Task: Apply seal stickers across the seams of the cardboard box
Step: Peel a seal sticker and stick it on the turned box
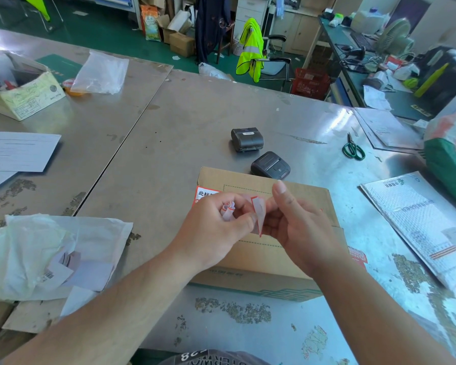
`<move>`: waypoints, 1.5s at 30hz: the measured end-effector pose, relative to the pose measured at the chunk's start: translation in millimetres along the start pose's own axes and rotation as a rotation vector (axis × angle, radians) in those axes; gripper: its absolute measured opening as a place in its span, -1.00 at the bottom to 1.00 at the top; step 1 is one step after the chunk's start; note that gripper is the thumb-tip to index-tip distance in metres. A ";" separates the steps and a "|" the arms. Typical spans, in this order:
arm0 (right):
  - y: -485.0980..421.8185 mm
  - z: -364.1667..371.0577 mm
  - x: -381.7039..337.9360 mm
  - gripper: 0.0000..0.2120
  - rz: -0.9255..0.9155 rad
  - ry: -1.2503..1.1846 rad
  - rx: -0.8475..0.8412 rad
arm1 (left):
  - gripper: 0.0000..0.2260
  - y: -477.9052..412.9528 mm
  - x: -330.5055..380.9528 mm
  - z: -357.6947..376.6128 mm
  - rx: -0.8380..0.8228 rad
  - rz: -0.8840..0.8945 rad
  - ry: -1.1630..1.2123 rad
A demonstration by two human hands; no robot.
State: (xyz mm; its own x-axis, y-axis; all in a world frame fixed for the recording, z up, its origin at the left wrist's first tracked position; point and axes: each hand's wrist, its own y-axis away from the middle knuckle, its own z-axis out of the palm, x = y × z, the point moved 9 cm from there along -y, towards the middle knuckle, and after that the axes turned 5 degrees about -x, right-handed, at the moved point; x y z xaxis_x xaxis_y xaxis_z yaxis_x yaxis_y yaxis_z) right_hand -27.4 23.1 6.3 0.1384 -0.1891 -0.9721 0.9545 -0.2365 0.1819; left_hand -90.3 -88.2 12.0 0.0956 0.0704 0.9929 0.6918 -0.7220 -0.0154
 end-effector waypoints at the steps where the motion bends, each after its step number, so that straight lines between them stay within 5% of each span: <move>1: 0.2 1.0 -0.2 -0.45 0.000 0.004 -0.003 | -0.87 0.5 1.2 0.1 0.000 0.004 -0.010; 21: -4.2 -1.0 10.4 -0.42 0.038 0.008 0.000 | -0.84 3.9 6.2 0.5 -0.012 0.030 -0.059; 41: -6.7 -4.5 29.6 -0.39 0.161 -0.187 0.054 | -0.85 2.7 -25.9 7.2 -0.075 -0.139 0.561; 45: -7.1 -10.9 29.5 -0.63 0.167 -0.218 0.113 | -0.79 0.8 -36.2 6.9 -0.096 -0.193 0.753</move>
State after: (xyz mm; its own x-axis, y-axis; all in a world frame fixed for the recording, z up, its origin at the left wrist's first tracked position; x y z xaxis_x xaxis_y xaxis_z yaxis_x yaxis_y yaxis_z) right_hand -27.3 29.6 -25.3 0.2194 -0.4317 -0.8749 0.8859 -0.2874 0.3640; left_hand -88.3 -86.6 -24.8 -0.5551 -0.2598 0.7901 0.5783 -0.8033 0.1421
